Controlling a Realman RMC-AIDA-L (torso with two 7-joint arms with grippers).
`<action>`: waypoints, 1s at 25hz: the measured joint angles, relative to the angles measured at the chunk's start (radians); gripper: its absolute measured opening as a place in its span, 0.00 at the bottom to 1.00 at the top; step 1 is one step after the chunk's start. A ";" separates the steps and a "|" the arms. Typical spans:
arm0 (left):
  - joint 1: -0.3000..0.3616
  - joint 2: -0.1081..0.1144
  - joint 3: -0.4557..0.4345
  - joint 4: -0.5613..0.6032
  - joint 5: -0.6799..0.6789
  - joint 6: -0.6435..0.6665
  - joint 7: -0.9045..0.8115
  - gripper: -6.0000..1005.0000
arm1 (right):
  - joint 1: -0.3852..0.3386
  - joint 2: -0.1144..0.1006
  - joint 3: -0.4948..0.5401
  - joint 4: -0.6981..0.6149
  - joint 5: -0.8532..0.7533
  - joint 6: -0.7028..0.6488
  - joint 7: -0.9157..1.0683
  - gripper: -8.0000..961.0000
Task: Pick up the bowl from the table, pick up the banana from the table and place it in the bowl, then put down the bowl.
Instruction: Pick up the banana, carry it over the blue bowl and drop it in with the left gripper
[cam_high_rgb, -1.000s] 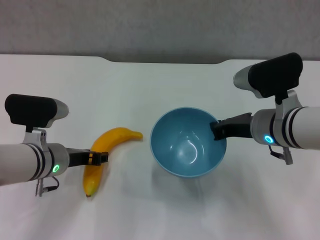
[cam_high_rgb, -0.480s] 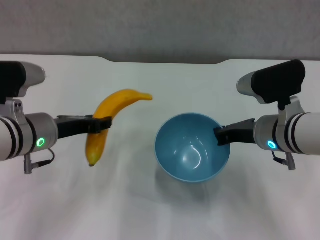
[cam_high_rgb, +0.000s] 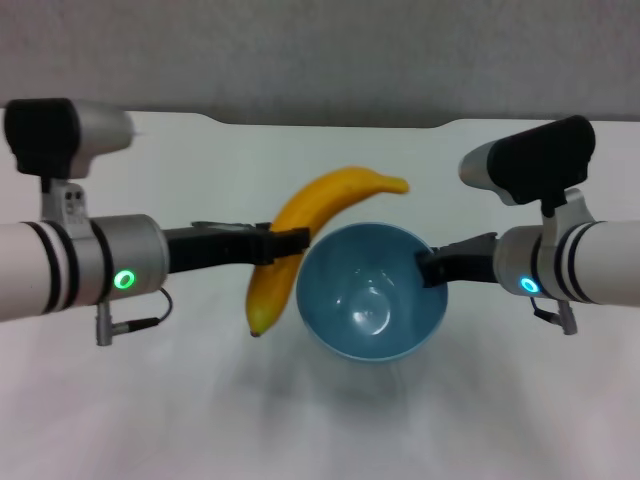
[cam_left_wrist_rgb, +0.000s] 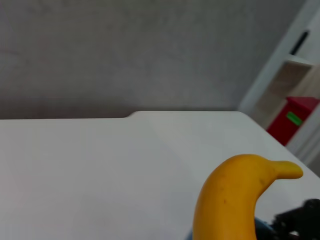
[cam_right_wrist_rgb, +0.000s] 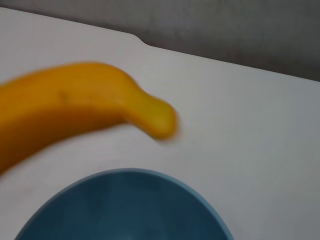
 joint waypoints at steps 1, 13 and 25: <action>-0.006 -0.001 0.008 0.007 -0.001 0.000 0.003 0.53 | 0.011 0.000 -0.012 0.000 0.011 -0.005 0.000 0.05; -0.071 -0.002 0.034 0.107 -0.004 0.007 0.006 0.58 | 0.038 -0.001 -0.028 0.007 0.020 -0.012 -0.001 0.05; -0.070 -0.002 0.033 0.111 0.002 0.010 0.009 0.62 | 0.039 0.000 -0.031 0.013 0.025 -0.012 0.001 0.05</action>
